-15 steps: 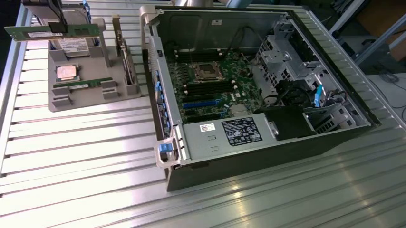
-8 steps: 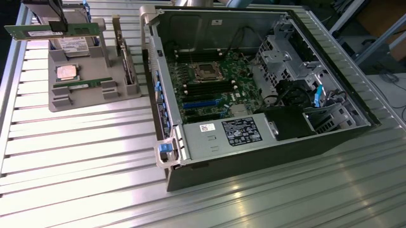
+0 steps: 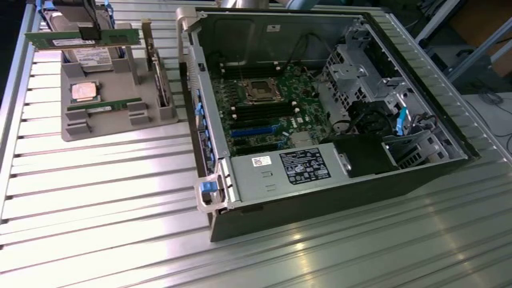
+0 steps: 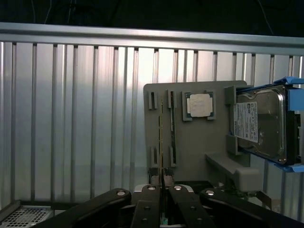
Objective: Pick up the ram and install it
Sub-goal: 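Pick up the ram and move it above insertion slot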
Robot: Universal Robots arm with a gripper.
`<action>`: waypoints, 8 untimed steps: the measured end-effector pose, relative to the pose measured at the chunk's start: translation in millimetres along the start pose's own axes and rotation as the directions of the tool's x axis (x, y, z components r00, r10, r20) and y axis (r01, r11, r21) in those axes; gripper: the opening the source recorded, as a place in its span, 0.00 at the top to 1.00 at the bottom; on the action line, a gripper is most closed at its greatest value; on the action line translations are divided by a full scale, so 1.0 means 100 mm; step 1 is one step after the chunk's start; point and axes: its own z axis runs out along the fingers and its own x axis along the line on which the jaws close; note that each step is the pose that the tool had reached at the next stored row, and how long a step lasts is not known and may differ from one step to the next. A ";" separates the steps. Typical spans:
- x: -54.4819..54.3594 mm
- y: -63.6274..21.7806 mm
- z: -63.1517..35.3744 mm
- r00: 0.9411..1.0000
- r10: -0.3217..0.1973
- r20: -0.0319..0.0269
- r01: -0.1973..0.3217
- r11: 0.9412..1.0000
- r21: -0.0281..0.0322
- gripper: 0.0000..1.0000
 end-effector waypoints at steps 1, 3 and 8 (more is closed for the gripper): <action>0.00 -0.022 -0.001 1.000 0.000 0.000 0.000 1.000 0.000 0.87; 0.00 -0.060 -0.003 1.000 0.000 0.000 0.000 1.000 0.000 0.87; 0.01 -0.205 -0.009 1.000 0.000 0.000 0.000 1.000 0.000 0.87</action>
